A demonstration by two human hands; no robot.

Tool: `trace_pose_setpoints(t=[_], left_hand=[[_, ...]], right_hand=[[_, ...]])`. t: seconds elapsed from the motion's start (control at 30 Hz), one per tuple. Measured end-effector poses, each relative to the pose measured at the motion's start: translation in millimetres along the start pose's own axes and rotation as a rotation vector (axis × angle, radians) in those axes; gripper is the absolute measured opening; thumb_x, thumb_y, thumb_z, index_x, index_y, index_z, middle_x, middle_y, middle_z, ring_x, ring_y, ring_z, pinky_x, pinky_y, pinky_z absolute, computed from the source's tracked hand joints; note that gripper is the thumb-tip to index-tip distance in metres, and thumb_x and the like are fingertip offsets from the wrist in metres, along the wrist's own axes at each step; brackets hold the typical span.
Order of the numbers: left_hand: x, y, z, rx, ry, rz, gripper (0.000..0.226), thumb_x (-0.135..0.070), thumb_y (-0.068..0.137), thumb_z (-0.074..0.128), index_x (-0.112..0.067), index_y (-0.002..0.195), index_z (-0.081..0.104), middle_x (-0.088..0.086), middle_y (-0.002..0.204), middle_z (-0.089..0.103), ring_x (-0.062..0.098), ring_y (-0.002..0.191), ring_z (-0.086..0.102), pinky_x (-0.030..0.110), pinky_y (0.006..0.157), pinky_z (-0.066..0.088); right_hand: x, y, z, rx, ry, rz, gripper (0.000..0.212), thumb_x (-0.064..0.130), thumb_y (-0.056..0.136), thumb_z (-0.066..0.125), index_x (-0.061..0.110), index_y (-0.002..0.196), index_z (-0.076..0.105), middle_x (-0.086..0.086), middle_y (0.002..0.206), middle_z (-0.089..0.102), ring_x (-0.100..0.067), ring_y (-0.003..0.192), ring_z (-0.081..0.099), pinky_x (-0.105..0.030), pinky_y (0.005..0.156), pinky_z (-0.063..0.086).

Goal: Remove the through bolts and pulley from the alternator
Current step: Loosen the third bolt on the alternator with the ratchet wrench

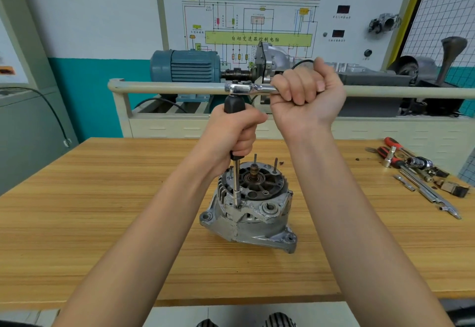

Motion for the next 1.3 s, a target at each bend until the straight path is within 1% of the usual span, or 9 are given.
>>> trace_pose_setpoints(t=[0.27, 0.33, 0.43, 0.6, 0.73, 0.87, 1.13, 1.23, 1.3], left_hand=[[-1.2, 1.8, -4.6, -0.284, 0.139, 0.018, 0.033, 0.001, 0.082, 0.059, -0.014, 0.061, 0.04, 0.002, 0.052, 0.033, 0.015, 0.051, 0.027, 0.023, 0.045, 0.022], [-2.1, -0.2, -4.4, -0.271, 0.136, 0.035, 0.03, 0.002, 0.083, 0.06, -0.012, 0.063, 0.041, 0.002, 0.053, 0.032, 0.015, 0.049, 0.026, 0.02, 0.045, 0.022], [-2.3, -1.9, -3.8, -0.11, 0.041, 0.028, 0.045, 0.005, 0.085, 0.056, -0.019, 0.052, 0.036, -0.007, 0.042, 0.027, 0.008, 0.035, 0.019, 0.015, 0.037, 0.02], [-6.6, -5.1, 4.3, 0.115, -0.032, 0.003, 0.035, -0.01, 0.076, 0.06, -0.02, 0.046, 0.043, -0.005, 0.041, 0.034, 0.011, 0.034, 0.028, 0.019, 0.04, 0.027], [1.3, -2.1, 12.4, 0.099, -0.037, -0.05, 0.043, -0.01, 0.082, 0.058, -0.019, 0.046, 0.038, -0.007, 0.037, 0.028, 0.006, 0.028, 0.02, 0.014, 0.035, 0.019], [2.4, -0.9, 8.0, -0.006, 0.001, -0.023, 0.05, -0.003, 0.091, 0.049, -0.021, 0.047, 0.033, -0.007, 0.038, 0.024, 0.007, 0.03, 0.016, 0.013, 0.035, 0.016], [0.7, -3.2, -1.0, -0.269, 0.033, 0.025, 0.044, -0.001, 0.086, 0.053, -0.02, 0.054, 0.03, -0.008, 0.04, 0.025, 0.009, 0.033, 0.015, 0.014, 0.037, 0.017], [-1.2, -5.6, 1.5, -0.262, 0.05, 0.047, 0.044, 0.0, 0.086, 0.055, -0.019, 0.054, 0.031, -0.008, 0.041, 0.026, 0.009, 0.034, 0.016, 0.014, 0.037, 0.017], [-1.5, -7.0, 2.4, -0.215, 0.048, 0.062, 0.045, 0.001, 0.086, 0.054, -0.019, 0.054, 0.031, -0.008, 0.04, 0.026, 0.008, 0.034, 0.016, 0.014, 0.036, 0.018]], right_hand=[[-7.8, -60.9, 48.5, 0.27, -0.705, -0.707, 0.042, -0.001, 0.084, 0.043, 0.022, 0.05, 0.041, 0.006, 0.04, 0.033, -0.01, 0.037, 0.025, -0.027, 0.049, 0.021], [-7.2, -60.2, 48.2, 0.286, -0.689, -0.703, 0.041, -0.001, 0.084, 0.043, 0.022, 0.05, 0.04, 0.005, 0.04, 0.032, -0.01, 0.036, 0.025, -0.027, 0.049, 0.021], [-1.6, -40.9, 42.5, 0.34, -0.49, -0.448, 0.048, 0.003, 0.086, 0.039, 0.017, 0.041, 0.035, 0.005, 0.035, 0.028, -0.009, 0.033, 0.021, -0.025, 0.044, 0.017], [1.4, 2.1, 4.8, 0.081, -0.034, 0.047, 0.06, 0.015, 0.094, 0.034, 0.016, 0.035, 0.032, 0.004, 0.031, 0.023, -0.011, 0.027, 0.022, -0.022, 0.036, 0.021], [-2.4, 14.4, -16.1, -0.046, 0.145, 0.163, 0.056, 0.015, 0.092, 0.038, 0.015, 0.036, 0.03, 0.003, 0.031, 0.023, -0.012, 0.025, 0.023, -0.02, 0.036, 0.019], [4.4, 5.2, -8.5, -0.038, 0.085, 0.054, 0.048, 0.011, 0.082, 0.042, 0.016, 0.036, 0.031, 0.004, 0.032, 0.023, -0.011, 0.026, 0.022, -0.02, 0.036, 0.02], [3.2, -44.2, 37.9, 0.269, -0.42, -0.45, 0.047, 0.002, 0.091, 0.037, 0.02, 0.048, 0.034, 0.004, 0.035, 0.026, -0.01, 0.034, 0.019, -0.027, 0.044, 0.019], [1.2, -60.1, 44.7, 0.304, -0.554, -0.637, 0.037, -0.001, 0.086, 0.037, 0.02, 0.056, 0.039, 0.004, 0.037, 0.03, -0.011, 0.035, 0.023, -0.027, 0.045, 0.02], [2.2, -60.1, 44.0, 0.317, -0.525, -0.606, 0.035, 0.001, 0.086, 0.036, 0.019, 0.056, 0.039, 0.004, 0.036, 0.03, -0.011, 0.034, 0.021, -0.027, 0.044, 0.018]])
Point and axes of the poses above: each hand's wrist, its own y-axis towards the middle knuckle, its own z-axis out of the palm, x = y × z, the point moved 7 cm from there along y, towards the middle knuckle
